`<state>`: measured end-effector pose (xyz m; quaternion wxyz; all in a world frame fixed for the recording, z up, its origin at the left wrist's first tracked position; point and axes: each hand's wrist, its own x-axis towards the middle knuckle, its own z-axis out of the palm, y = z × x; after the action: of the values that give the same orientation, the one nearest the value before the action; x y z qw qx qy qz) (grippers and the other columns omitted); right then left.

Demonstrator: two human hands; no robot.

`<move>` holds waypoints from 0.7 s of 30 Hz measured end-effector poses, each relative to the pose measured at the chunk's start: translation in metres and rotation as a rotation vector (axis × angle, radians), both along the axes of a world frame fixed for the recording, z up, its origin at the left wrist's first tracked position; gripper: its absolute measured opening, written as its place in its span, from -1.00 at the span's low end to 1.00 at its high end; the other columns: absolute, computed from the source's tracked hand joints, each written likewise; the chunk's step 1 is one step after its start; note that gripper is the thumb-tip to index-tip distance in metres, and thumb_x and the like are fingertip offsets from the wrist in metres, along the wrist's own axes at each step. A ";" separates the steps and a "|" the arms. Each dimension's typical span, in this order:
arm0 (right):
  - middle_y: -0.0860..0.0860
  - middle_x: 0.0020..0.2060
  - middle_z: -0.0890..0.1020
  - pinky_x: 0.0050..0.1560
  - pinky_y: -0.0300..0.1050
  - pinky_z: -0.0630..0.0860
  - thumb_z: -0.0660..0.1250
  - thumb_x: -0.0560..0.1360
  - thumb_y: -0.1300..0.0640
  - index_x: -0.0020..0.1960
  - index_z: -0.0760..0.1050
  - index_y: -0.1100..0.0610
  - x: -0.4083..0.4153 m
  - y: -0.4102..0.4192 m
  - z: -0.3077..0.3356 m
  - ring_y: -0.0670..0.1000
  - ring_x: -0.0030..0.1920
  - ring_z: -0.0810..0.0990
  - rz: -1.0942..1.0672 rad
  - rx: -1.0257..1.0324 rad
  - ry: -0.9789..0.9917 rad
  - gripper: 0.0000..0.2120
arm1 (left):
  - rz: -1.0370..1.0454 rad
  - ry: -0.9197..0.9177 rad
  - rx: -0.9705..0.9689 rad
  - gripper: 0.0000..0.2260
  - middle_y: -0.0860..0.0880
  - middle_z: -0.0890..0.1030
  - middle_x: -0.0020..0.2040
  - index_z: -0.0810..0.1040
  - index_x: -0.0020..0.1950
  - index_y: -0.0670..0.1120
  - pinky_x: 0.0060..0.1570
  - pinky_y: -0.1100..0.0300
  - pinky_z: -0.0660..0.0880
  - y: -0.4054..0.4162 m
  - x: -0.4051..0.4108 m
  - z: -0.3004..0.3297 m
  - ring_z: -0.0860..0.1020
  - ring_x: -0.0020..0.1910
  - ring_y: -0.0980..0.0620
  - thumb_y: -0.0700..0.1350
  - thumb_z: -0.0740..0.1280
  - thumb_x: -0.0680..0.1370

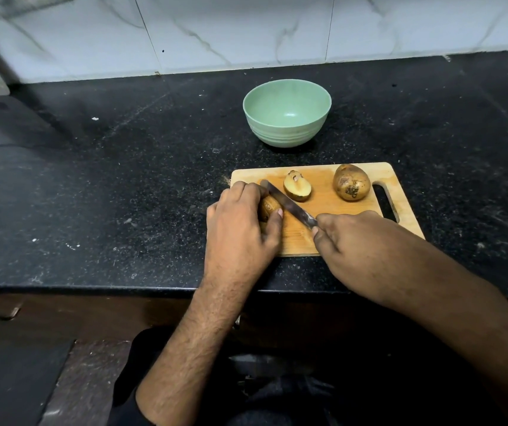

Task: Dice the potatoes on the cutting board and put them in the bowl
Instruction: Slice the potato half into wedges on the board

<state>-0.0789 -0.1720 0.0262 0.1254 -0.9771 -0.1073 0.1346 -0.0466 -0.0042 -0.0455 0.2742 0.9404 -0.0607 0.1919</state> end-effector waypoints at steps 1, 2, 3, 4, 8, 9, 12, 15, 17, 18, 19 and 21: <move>-0.06 -0.34 0.50 -0.45 -0.23 0.20 0.02 0.70 -0.06 -0.07 0.39 -0.03 0.001 0.001 0.000 -0.12 -0.38 0.45 0.003 -0.002 0.000 -0.74 | -0.008 -0.008 -0.005 -0.76 0.06 0.52 0.00 0.53 0.11 -0.05 0.11 -0.07 0.46 0.001 0.001 0.000 0.48 0.04 0.02 0.02 0.38 0.52; -0.06 -0.34 0.50 -0.45 -0.22 0.20 0.02 0.70 -0.06 -0.07 0.40 -0.03 0.003 0.002 0.000 -0.11 -0.38 0.45 0.003 -0.003 0.003 -0.73 | -0.016 -0.015 -0.012 -0.77 0.05 0.52 -0.01 0.53 0.10 -0.06 0.09 -0.08 0.48 0.001 0.001 -0.001 0.49 0.02 0.01 0.02 0.38 0.51; -0.05 -0.33 0.50 -0.45 -0.21 0.20 0.02 0.70 -0.06 -0.07 0.40 -0.03 0.004 0.003 0.000 -0.10 -0.38 0.45 0.001 -0.004 0.005 -0.73 | -0.024 -0.019 -0.019 -0.77 0.05 0.52 -0.01 0.53 0.09 -0.07 0.08 -0.09 0.49 0.002 0.001 -0.001 0.49 0.01 0.01 0.01 0.39 0.51; -0.04 -0.33 0.49 -0.44 -0.19 0.21 0.02 0.70 -0.06 -0.08 0.39 -0.03 0.006 0.005 -0.001 -0.09 -0.37 0.44 -0.001 -0.008 0.002 -0.74 | -0.032 -0.019 -0.028 -0.78 0.05 0.52 -0.02 0.53 0.08 -0.07 0.08 -0.09 0.49 0.003 0.002 -0.001 0.49 0.01 0.00 0.01 0.39 0.50; -0.01 -0.27 0.47 -0.28 -0.07 0.39 0.01 0.70 -0.07 0.08 0.44 -0.02 0.016 0.018 -0.011 -0.02 -0.29 0.45 -0.015 -0.040 -0.025 -0.74 | -0.054 -0.022 -0.067 -0.78 0.04 0.53 -0.01 0.53 0.06 -0.07 0.08 -0.11 0.49 0.005 0.003 -0.002 0.50 0.01 -0.01 0.00 0.39 0.49; -0.01 -0.27 0.46 -0.22 -0.06 0.42 0.01 0.70 -0.07 0.14 0.45 -0.02 0.018 0.020 -0.013 0.00 -0.26 0.46 -0.019 -0.047 -0.025 -0.73 | -0.053 -0.020 -0.077 -0.77 0.04 0.53 -0.01 0.54 0.07 -0.08 0.08 -0.11 0.49 0.004 0.003 -0.002 0.51 0.02 -0.02 0.00 0.39 0.48; 0.00 -0.25 0.45 -0.16 -0.04 0.48 0.02 0.70 -0.07 0.22 0.45 -0.02 0.018 0.021 -0.014 0.04 -0.20 0.47 -0.025 -0.054 -0.018 -0.72 | -0.041 -0.010 -0.098 -0.76 0.04 0.54 0.00 0.54 0.07 -0.08 0.09 -0.10 0.50 0.003 0.002 -0.002 0.51 0.04 -0.02 0.00 0.41 0.48; -0.01 -0.25 0.48 -0.28 -0.06 0.42 0.01 0.70 -0.05 0.22 0.44 -0.05 0.009 0.011 -0.011 -0.04 -0.28 0.46 -0.014 -0.069 0.027 -0.73 | -0.026 -0.010 -0.084 -0.77 0.03 0.53 -0.01 0.53 0.07 -0.08 0.08 -0.10 0.49 0.002 0.000 -0.001 0.50 0.03 -0.02 0.00 0.40 0.49; -0.02 -0.27 0.49 -0.35 -0.07 0.37 -0.01 0.70 -0.06 0.16 0.42 -0.07 0.000 0.002 -0.009 -0.06 -0.31 0.46 -0.001 -0.078 0.040 -0.76 | -0.016 0.001 -0.076 -0.77 0.04 0.52 -0.02 0.53 0.07 -0.08 0.08 -0.09 0.49 0.002 0.000 0.000 0.49 0.02 0.00 0.01 0.40 0.51; -0.03 -0.28 0.49 -0.36 -0.08 0.36 -0.01 0.70 -0.07 0.13 0.40 -0.08 -0.005 -0.003 -0.008 -0.07 -0.32 0.47 0.001 -0.080 0.037 -0.78 | -0.013 0.005 -0.074 -0.77 0.05 0.51 -0.02 0.52 0.08 -0.07 0.08 -0.08 0.49 0.001 0.000 0.000 0.48 0.02 0.01 0.01 0.40 0.51; -0.04 -0.28 0.50 -0.37 -0.08 0.37 -0.02 0.70 -0.07 0.11 0.39 -0.10 -0.011 -0.008 -0.008 -0.07 -0.32 0.47 0.002 -0.085 0.032 -0.79 | -0.011 0.010 -0.073 -0.77 0.06 0.50 -0.02 0.52 0.08 -0.07 0.10 -0.07 0.49 0.001 0.000 0.001 0.48 0.02 0.02 0.02 0.40 0.51; -0.05 -0.29 0.49 -0.36 -0.10 0.37 -0.03 0.70 -0.08 0.10 0.38 -0.11 -0.021 -0.016 -0.006 -0.09 -0.34 0.45 0.001 -0.109 0.025 -0.78 | -0.010 0.019 -0.074 -0.77 0.07 0.50 -0.01 0.52 0.09 -0.05 0.11 -0.07 0.49 0.001 -0.001 0.001 0.47 0.03 0.03 0.03 0.39 0.52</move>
<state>-0.1001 -0.1881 0.0205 0.0731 -0.9807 -0.0989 0.1523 -0.0476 -0.0031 -0.0443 0.3105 0.9310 -0.0557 0.1839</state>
